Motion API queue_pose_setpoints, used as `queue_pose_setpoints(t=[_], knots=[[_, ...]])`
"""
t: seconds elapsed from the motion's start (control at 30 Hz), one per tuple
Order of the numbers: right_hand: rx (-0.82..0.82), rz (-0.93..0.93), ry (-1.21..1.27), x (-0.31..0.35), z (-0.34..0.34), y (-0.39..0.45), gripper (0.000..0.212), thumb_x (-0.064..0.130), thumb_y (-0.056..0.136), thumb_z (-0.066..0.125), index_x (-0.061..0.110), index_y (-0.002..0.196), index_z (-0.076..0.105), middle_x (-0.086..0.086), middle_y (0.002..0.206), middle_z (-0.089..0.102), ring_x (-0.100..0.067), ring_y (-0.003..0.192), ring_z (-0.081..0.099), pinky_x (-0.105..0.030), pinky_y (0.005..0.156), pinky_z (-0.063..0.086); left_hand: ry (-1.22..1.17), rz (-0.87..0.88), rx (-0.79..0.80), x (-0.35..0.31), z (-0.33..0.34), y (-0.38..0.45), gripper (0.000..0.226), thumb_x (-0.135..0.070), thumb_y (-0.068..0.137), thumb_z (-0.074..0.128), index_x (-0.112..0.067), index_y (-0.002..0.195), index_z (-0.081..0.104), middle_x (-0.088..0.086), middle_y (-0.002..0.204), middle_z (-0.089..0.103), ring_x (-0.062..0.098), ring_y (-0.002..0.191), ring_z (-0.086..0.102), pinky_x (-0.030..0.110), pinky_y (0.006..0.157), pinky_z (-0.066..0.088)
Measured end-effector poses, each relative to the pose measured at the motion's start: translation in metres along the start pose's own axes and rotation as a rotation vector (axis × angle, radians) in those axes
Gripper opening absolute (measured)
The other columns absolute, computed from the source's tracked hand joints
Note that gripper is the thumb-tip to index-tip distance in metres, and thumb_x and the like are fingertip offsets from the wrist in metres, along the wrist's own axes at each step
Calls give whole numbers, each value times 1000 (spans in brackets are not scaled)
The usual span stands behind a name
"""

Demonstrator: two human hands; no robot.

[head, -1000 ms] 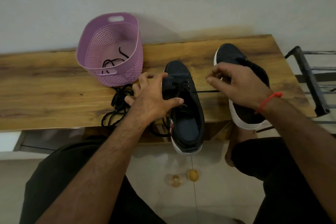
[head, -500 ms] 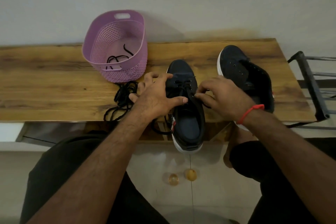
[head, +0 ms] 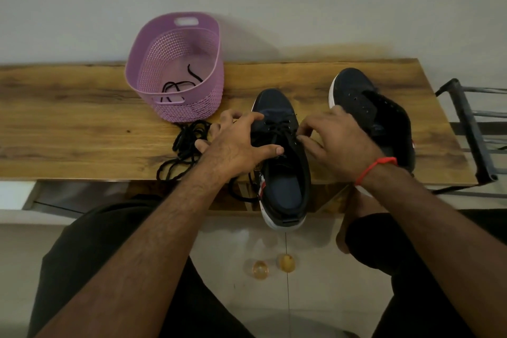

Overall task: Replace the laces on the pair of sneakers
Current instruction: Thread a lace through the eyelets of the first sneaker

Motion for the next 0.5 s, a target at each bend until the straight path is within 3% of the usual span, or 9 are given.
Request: queue_pose_setpoints(t=[0.1, 0.17, 0.33, 0.43, 0.5], knots=[[-121, 232, 83, -40, -26, 2, 11, 29, 94, 58, 18, 94, 60, -1, 93, 60, -17, 91, 52, -31, 76, 43, -3, -9, 5, 1, 0, 1, 84, -70, 70, 76, -50, 144, 40, -8, 154, 25, 27, 142, 23, 59, 107, 20], [-211, 320, 20, -61, -46, -1, 11, 26, 91, 60, 15, 91, 58, -6, 94, 60, -19, 90, 49, -34, 76, 41, -6, -14, 3, 2, -1, 1, 84, -70, 70, 76, -50, 143, 41, -8, 154, 25, 26, 142, 23, 59, 107, 19], [21, 110, -8, -24, -17, -3, 39, 37, 93, 56, 25, 130, 53, -4, 138, 47, -28, 120, 37, -40, 98, 32, 0, -14, 11, 0, -1, 0, 84, -70, 70, 76, -50, 143, 40, -8, 154, 25, 26, 143, 23, 60, 109, 19], [35, -41, -54, 2, 2, -2, 23, 41, 97, 50, 27, 112, 61, 5, 118, 59, -17, 105, 35, -34, 89, 29, 7, -21, 16, 0, 0, -1, 83, -70, 71, 75, -50, 144, 40, -8, 154, 25, 26, 143, 23, 60, 108, 20], [5, 39, -63, -11, -5, 1, 19, 40, 97, 50, 24, 99, 62, 4, 101, 62, -17, 101, 38, -35, 87, 34, -7, -30, 21, 1, -1, -2, 84, -70, 71, 75, -49, 144, 40, -7, 155, 25, 28, 143, 23, 62, 109, 19]])
Point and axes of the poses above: each hand's wrist, its own y-axis towards the middle knuckle, its own z-axis out of the palm, x = y × z, the point moved 7 cm from there along y, towards the middle knuckle
